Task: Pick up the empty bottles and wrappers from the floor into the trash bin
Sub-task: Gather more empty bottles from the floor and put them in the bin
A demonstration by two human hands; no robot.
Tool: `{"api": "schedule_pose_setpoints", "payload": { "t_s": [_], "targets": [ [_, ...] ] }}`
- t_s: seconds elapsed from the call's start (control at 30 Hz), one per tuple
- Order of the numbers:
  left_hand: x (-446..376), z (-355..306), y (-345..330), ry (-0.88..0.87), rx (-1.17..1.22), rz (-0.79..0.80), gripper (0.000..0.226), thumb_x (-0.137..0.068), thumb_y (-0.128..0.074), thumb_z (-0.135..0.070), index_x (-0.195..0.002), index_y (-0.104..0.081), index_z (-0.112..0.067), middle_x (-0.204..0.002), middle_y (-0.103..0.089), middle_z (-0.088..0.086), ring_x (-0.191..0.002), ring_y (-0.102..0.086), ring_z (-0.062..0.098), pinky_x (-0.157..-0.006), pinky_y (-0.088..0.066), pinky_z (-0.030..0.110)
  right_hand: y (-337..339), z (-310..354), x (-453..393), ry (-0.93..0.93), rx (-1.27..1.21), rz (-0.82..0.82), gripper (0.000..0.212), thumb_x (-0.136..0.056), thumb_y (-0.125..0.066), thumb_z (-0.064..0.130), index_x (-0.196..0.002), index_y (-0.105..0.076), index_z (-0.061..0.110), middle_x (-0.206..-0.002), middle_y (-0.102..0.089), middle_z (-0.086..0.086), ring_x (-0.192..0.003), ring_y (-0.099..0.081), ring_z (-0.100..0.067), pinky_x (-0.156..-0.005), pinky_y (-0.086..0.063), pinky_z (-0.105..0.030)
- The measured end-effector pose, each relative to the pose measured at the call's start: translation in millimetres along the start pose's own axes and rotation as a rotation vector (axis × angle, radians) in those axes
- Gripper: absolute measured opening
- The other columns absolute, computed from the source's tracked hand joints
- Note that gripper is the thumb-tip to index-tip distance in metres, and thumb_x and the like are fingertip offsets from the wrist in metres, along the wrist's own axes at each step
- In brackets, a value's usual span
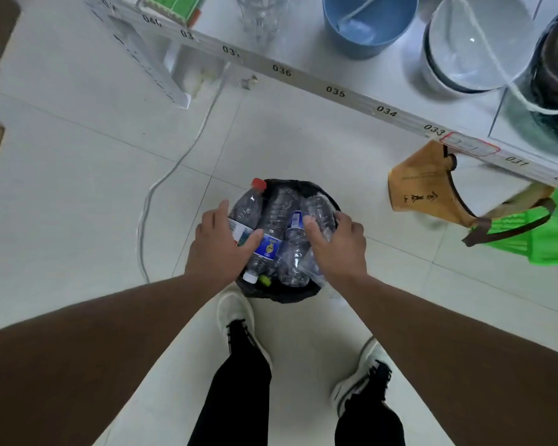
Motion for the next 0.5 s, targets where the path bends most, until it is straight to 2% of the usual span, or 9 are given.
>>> {"api": "schedule_pose_setpoints", "payload": {
  "t_s": [0.17,0.23,0.37,0.5],
  "targets": [
    [4.8,-1.2,2.0,0.057,0.070,-0.013,0.102,-0.088,-0.068,-0.069,-0.168,-0.022,-0.027,-0.163,-0.036,0.007,-0.145,-0.047,0.031,-0.108,-0.049,0.054,13.1,-13.9,6.8,-0.035,-0.117,0.006,0.089,-0.092,-0.052,0.079,-0.160,-0.034,0.025,-0.158,-0.035,-0.006,-0.145,-0.041,-0.029,-0.115,-0.041,-0.050],
    [7.7,1.6,1.9,0.075,0.070,-0.027,0.101,-0.087,-0.067,-0.071,-0.167,-0.023,-0.028,-0.163,-0.037,0.006,-0.145,-0.047,0.031,-0.109,-0.048,0.054,16.8,-21.0,8.9,-0.054,-0.156,-0.018,0.084,-0.095,-0.047,0.078,-0.160,-0.035,0.026,-0.160,-0.035,-0.006,-0.144,-0.044,-0.029,-0.116,-0.042,-0.051],
    [20.7,5.7,4.7,0.080,0.050,-0.069,0.094,-0.085,-0.059,-0.075,-0.162,-0.029,-0.029,-0.159,-0.040,0.004,-0.141,-0.048,0.030,-0.105,-0.048,0.052,26.6,-34.8,13.6,-0.064,-0.213,-0.053,0.077,-0.099,-0.034,0.075,-0.156,-0.044,0.024,-0.155,-0.045,-0.008,-0.140,-0.048,-0.028,-0.118,-0.042,-0.055],
    [33.2,5.4,15.2,0.073,0.034,-0.119,0.087,-0.085,-0.056,-0.072,-0.158,-0.034,-0.030,-0.155,-0.044,0.003,-0.139,-0.049,0.029,-0.103,-0.049,0.052,37.2,-42.1,20.9,-0.070,-0.264,-0.099,0.071,-0.103,-0.033,0.071,-0.153,-0.047,0.023,-0.149,-0.051,-0.007,-0.138,-0.050,-0.026,-0.116,-0.044,-0.053]
  ]
}}
Point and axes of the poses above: each hand's wrist, its own x-axis away from the middle knuckle, its own y-axis out of the back of the hand, z = x × y, the point moved 4 cm from there along -x, towards the middle knuckle
